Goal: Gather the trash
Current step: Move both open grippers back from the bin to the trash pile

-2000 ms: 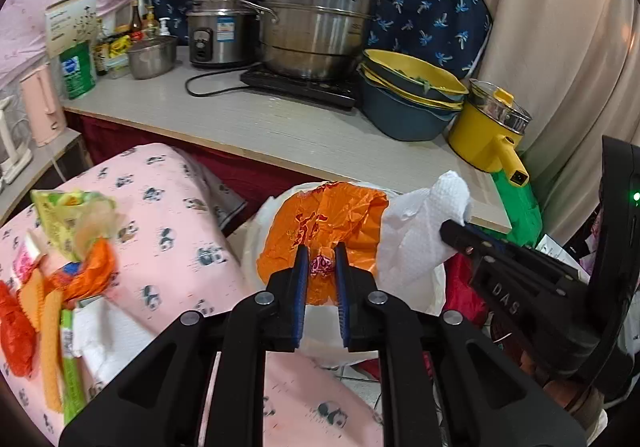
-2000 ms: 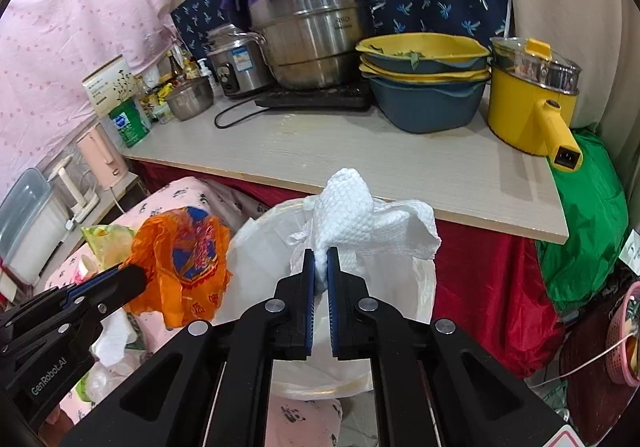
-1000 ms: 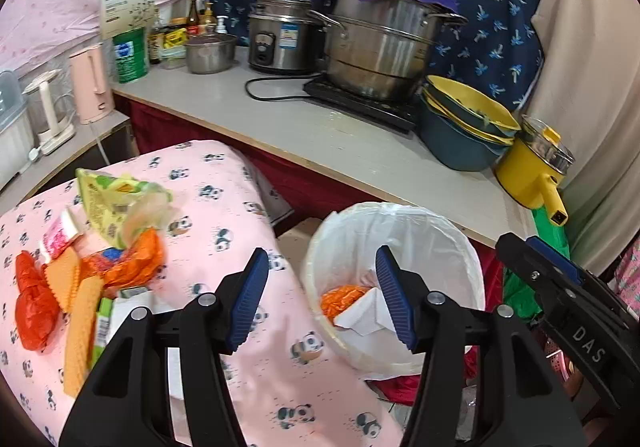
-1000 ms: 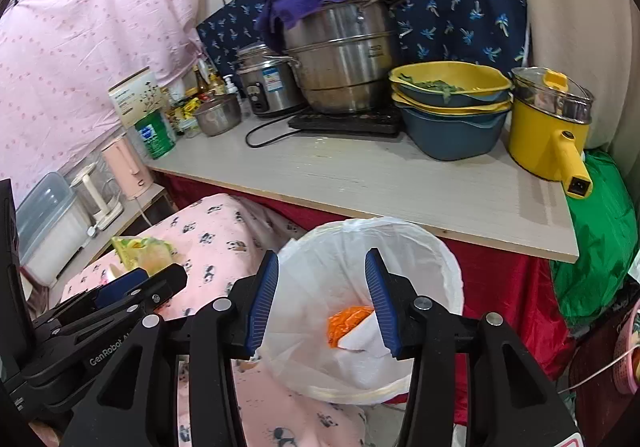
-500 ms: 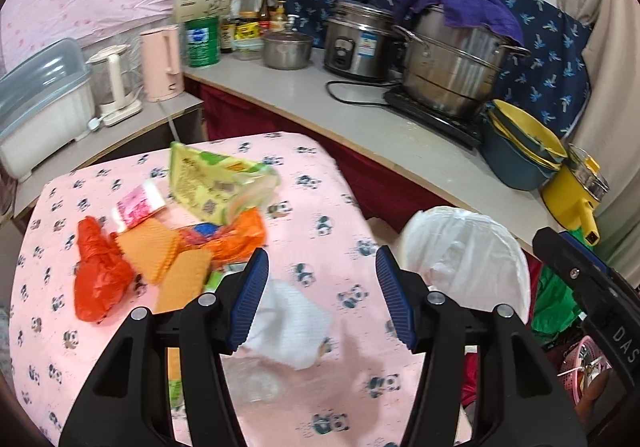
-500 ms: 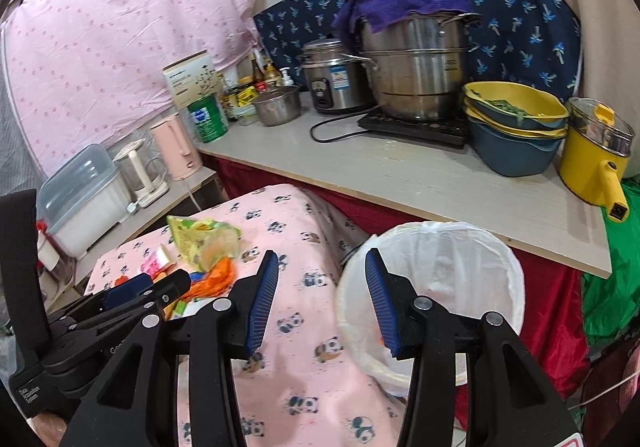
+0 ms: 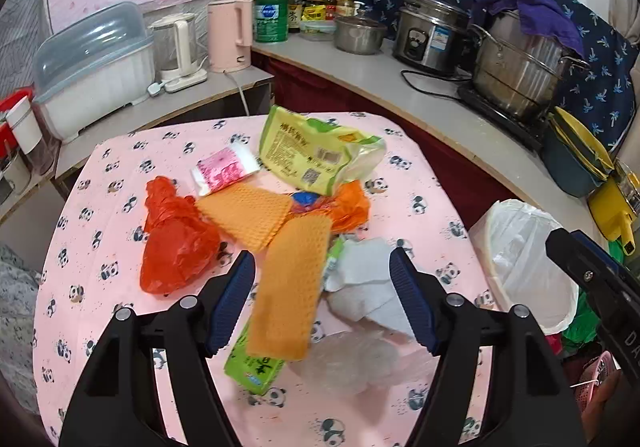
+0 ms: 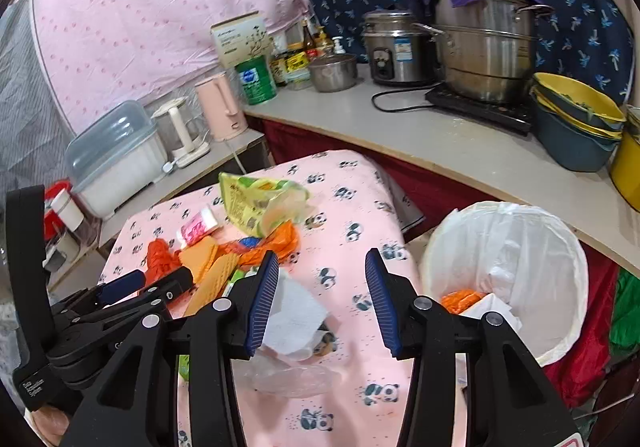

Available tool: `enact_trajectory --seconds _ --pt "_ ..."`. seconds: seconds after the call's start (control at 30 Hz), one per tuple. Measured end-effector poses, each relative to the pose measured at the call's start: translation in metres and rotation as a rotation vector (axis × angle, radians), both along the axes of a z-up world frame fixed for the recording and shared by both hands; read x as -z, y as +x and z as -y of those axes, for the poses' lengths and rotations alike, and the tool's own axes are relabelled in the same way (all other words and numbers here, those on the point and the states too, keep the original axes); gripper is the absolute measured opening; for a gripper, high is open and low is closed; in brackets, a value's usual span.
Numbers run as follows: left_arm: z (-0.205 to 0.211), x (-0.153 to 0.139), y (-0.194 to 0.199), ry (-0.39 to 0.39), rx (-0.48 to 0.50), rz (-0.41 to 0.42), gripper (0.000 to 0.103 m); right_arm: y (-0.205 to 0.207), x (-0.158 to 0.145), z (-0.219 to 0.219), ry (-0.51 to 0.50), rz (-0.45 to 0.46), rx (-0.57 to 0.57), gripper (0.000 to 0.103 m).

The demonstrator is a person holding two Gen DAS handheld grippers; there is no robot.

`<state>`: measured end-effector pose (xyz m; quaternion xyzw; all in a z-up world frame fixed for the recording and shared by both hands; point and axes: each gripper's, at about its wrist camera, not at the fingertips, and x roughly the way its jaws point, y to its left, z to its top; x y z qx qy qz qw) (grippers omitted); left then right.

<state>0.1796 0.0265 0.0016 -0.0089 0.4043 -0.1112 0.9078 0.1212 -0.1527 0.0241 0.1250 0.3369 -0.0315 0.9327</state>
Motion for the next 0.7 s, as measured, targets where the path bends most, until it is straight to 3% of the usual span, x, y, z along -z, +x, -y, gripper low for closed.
enact_trajectory --seconds 0.27,0.37,0.7 --pt "-0.028 0.028 0.002 -0.01 -0.029 -0.071 0.068 0.021 0.025 -0.033 -0.002 -0.063 -0.062 0.044" --pt "-0.032 0.037 0.003 -0.015 -0.032 -0.092 0.075 0.028 0.038 -0.041 0.005 -0.091 -0.075 0.044" --pt "-0.044 0.064 0.014 -0.062 -0.043 -0.171 0.074 0.054 0.071 -0.056 0.041 -0.163 -0.103 0.044"
